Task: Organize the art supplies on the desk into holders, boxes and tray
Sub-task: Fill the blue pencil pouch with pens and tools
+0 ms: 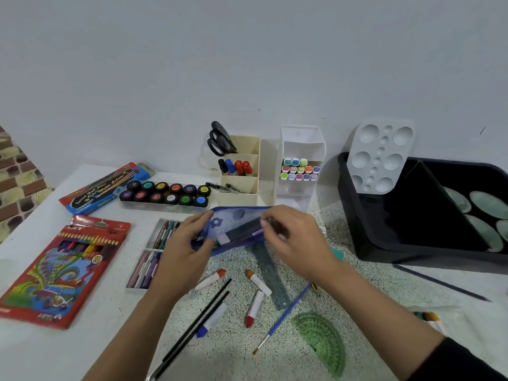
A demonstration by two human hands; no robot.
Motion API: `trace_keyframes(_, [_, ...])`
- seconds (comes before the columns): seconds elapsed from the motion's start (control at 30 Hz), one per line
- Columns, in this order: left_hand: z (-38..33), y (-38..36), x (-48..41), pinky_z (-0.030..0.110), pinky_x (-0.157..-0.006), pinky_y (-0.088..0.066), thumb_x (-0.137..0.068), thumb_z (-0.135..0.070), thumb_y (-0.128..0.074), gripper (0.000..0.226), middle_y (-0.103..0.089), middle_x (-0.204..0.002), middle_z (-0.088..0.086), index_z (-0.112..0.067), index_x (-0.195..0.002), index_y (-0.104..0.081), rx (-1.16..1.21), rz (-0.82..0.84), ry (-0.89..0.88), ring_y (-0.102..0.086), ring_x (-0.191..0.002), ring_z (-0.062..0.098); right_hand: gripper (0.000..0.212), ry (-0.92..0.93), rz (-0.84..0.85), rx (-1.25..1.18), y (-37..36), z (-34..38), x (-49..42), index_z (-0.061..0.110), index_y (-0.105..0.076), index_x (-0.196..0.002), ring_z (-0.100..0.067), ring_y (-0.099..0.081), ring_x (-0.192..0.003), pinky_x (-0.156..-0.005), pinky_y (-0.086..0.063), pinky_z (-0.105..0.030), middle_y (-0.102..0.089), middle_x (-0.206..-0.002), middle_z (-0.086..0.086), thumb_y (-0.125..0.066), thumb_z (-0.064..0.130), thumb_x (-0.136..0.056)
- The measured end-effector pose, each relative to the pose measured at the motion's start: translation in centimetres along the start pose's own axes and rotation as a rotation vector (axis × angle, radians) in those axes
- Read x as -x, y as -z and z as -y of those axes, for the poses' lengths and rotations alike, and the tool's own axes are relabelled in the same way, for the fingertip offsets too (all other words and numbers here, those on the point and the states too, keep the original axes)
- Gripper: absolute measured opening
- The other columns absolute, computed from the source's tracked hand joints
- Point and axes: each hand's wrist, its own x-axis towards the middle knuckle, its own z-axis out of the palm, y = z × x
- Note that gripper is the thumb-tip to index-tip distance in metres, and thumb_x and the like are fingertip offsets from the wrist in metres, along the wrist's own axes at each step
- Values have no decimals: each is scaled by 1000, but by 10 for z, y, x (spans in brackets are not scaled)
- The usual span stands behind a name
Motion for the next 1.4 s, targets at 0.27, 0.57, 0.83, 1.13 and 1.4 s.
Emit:
trace_keyframes(0.27, [2, 3, -2, -4, -85, -36, -95, 0, -62, 49, -55, -135, -7, -14, -142, -56, -33, -95, -35, -43, -111, -27, 26, -296, 339, 272, -16, -18, 21, 20, -60, -83, -12, -58, -69, -66, -55, -35, -60, -79, 6, -58, 41, -97])
trace_keyframes(0.57, [6, -6, 4, -3, -85, -38, -97, -3, -61, 49, -53, -139, -6, -16, -144, -54, -25, -88, -22, -50, -120, -7, 37, -499, 412, 288, -40, -12, 18, 18, -56, -110, -21, -60, -98, -81, -53, -37, -57, -107, 0, -69, 44, -88])
trace_keyframes(0.83, [8, 6, -10, 28, -99, -48, -95, 1, -57, 53, -52, -141, -9, -20, -144, -53, -12, -125, -5, -51, -126, 8, 23, -265, 292, 381, -32, -12, 26, 16, -66, -109, -19, -59, -82, -64, -48, -33, -58, -101, 2, -49, 29, -100])
trace_keyframes(1.13, [6, 6, -22, 9, -81, -43, -97, -1, -55, 53, -49, -144, -11, -21, -146, -52, -16, -55, 50, -54, -119, 8, 14, -423, -158, -48, 15, -1, 12, 17, -61, -94, 1, -56, -69, -58, -42, -12, -62, -86, 6, -50, 12, -102])
trace_keyframes(1.4, [-10, -8, -15, 2, -78, -44, -96, 0, -59, 51, -53, -139, -8, -18, -144, -53, 53, 46, 48, -58, -112, 9, 17, -125, -38, -335, 9, 42, -24, 22, -58, -115, -6, -62, -92, -79, -56, -21, -65, -103, 6, -43, 18, -106])
